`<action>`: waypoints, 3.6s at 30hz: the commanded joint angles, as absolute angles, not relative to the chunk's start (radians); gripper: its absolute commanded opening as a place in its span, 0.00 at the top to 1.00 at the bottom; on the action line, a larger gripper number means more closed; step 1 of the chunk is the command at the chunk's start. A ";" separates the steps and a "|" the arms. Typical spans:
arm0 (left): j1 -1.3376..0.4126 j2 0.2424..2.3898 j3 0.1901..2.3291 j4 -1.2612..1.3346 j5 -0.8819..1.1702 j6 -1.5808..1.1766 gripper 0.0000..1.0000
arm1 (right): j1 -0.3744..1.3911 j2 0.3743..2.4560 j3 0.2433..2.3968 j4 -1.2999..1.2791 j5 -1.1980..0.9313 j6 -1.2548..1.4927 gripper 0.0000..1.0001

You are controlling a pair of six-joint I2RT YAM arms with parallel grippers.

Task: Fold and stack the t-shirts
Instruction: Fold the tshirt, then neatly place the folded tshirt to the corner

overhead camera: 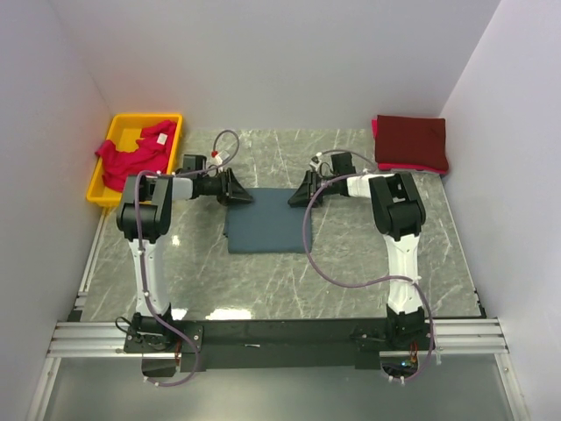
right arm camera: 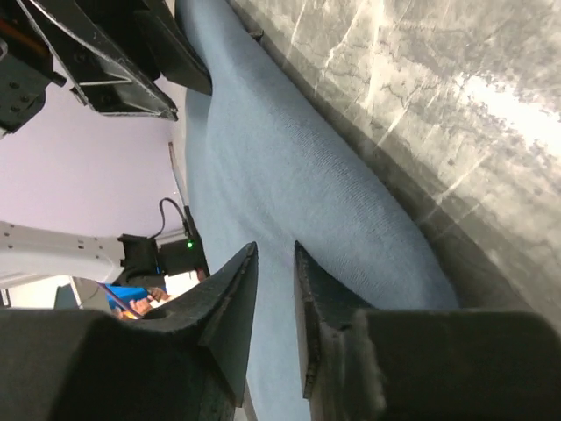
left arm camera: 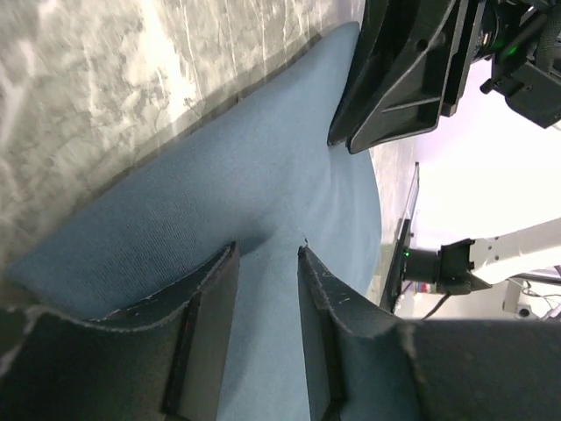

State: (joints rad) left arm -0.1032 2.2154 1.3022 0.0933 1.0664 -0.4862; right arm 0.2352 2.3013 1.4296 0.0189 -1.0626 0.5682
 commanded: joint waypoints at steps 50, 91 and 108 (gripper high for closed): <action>-0.986 1.729 0.861 0.325 0.136 0.698 0.99 | 0.072 1.568 0.686 0.146 -0.598 0.853 0.27; -0.891 1.603 0.956 0.213 0.298 0.591 0.99 | 0.299 1.988 0.865 0.361 -0.440 1.282 0.40; -0.887 1.605 0.946 0.229 0.319 0.575 0.99 | 0.298 2.045 0.953 0.337 -0.374 1.255 0.48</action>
